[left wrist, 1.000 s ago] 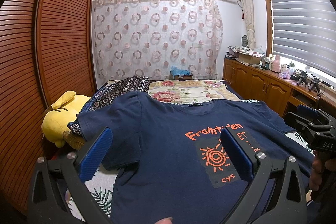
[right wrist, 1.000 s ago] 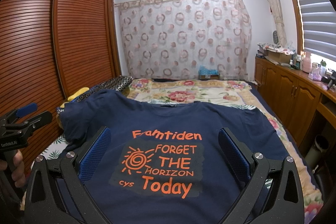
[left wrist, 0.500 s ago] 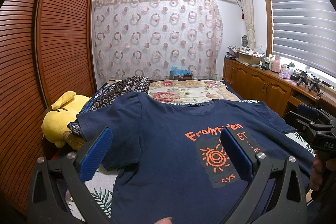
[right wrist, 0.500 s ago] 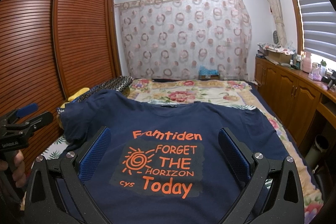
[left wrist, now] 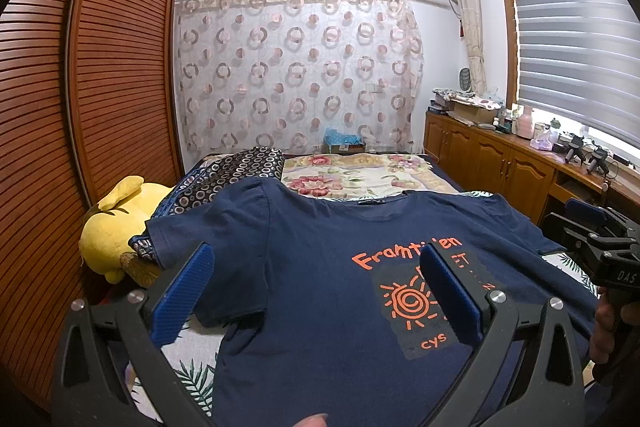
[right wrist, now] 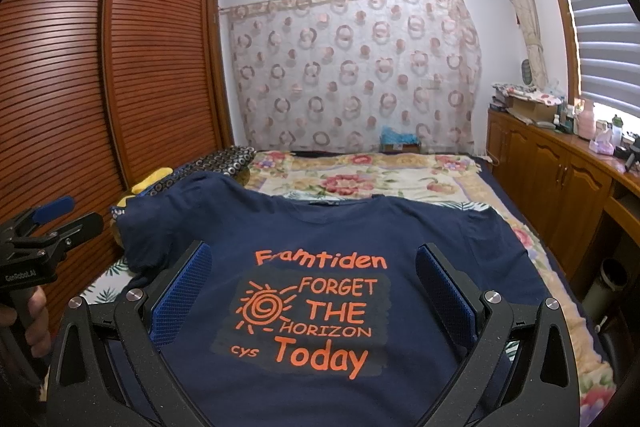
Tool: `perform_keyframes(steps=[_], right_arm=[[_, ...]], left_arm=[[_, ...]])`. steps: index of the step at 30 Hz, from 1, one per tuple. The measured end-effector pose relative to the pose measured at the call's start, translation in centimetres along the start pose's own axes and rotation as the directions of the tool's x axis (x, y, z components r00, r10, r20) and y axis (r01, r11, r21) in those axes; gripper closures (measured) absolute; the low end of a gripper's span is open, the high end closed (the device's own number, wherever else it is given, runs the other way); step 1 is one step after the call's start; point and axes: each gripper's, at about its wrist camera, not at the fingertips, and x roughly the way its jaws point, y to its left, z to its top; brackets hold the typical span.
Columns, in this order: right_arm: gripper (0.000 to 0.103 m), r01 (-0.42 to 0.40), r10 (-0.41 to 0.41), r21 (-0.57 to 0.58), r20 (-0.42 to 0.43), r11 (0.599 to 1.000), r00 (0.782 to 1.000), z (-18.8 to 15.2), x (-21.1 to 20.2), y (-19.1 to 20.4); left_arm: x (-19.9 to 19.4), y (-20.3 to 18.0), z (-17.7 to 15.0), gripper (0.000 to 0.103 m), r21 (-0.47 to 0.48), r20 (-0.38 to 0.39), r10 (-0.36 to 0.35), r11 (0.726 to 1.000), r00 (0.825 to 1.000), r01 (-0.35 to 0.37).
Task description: Fold small clothes
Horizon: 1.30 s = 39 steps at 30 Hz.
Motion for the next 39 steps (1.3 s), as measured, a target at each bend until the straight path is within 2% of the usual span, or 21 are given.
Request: perform_keyframes(steps=[7,13,26,35,39], right_arm=[[0.000,-0.014,0.014,-0.001,-0.015,1.000,1.000,-0.4,0.3,-0.2],[0.000,-0.039,0.038,-0.015,-0.048,0.999,0.998,-0.9,2.1,0.4],[0.000,-0.099,0.092,-0.045,-0.139,0.994,0.986,-2.3,4.9,1.7],[0.000,-0.151,0.142,-0.039,-0.174,0.988,0.974,-2.4,7.5,2.7],[0.000,-0.160,0.147,-0.052,-0.188,0.986,0.971,-2.5,8.4,3.3]], left_arm=[[0.2,0.6,0.1,0.000,-0.004,-0.028,0.002,1.000,1.000,-0.003],[1.3,1.7,-0.9,0.000,-0.011,-0.061,0.026,1.000,0.998,-0.027],[3.8,8.0,-2.4,0.000,-0.051,-0.124,0.042,0.997,0.991,-0.049],[5.8,12.7,-2.9,0.001,-0.098,-0.155,-0.004,0.995,0.988,-0.011],[7.3,14.1,-3.2,0.011,-0.136,-0.182,-0.036,0.991,0.983,0.011]])
